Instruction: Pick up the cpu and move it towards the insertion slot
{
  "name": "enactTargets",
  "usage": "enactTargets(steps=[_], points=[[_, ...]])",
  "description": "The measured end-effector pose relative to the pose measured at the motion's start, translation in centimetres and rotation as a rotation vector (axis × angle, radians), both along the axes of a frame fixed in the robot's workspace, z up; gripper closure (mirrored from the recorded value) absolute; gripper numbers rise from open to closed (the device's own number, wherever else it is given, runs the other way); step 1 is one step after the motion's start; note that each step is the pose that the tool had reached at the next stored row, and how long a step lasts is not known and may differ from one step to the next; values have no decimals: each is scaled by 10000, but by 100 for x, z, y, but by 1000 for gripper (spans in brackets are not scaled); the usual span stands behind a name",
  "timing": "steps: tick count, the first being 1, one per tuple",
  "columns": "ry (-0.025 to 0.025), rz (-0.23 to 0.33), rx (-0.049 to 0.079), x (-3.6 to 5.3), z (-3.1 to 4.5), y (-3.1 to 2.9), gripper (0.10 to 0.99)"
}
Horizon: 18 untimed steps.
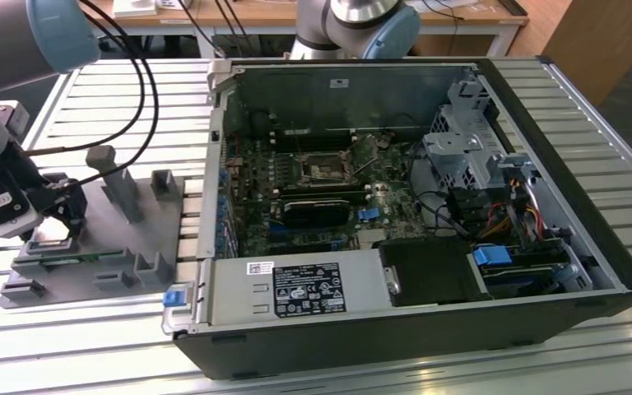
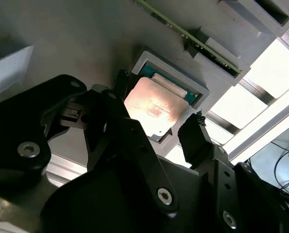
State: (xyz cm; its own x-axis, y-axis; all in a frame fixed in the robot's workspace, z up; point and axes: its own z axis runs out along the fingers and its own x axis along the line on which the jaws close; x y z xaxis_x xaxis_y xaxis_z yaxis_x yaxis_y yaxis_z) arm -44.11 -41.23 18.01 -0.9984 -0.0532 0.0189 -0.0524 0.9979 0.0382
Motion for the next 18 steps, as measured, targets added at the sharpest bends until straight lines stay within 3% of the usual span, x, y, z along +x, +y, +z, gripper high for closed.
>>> enactTargets(steps=[4,5,18], points=[[-2,-1,3,0,-1,1,408],[-2,0,4,0,-1,1,478],[-2,0,4,0,22,1,478]])
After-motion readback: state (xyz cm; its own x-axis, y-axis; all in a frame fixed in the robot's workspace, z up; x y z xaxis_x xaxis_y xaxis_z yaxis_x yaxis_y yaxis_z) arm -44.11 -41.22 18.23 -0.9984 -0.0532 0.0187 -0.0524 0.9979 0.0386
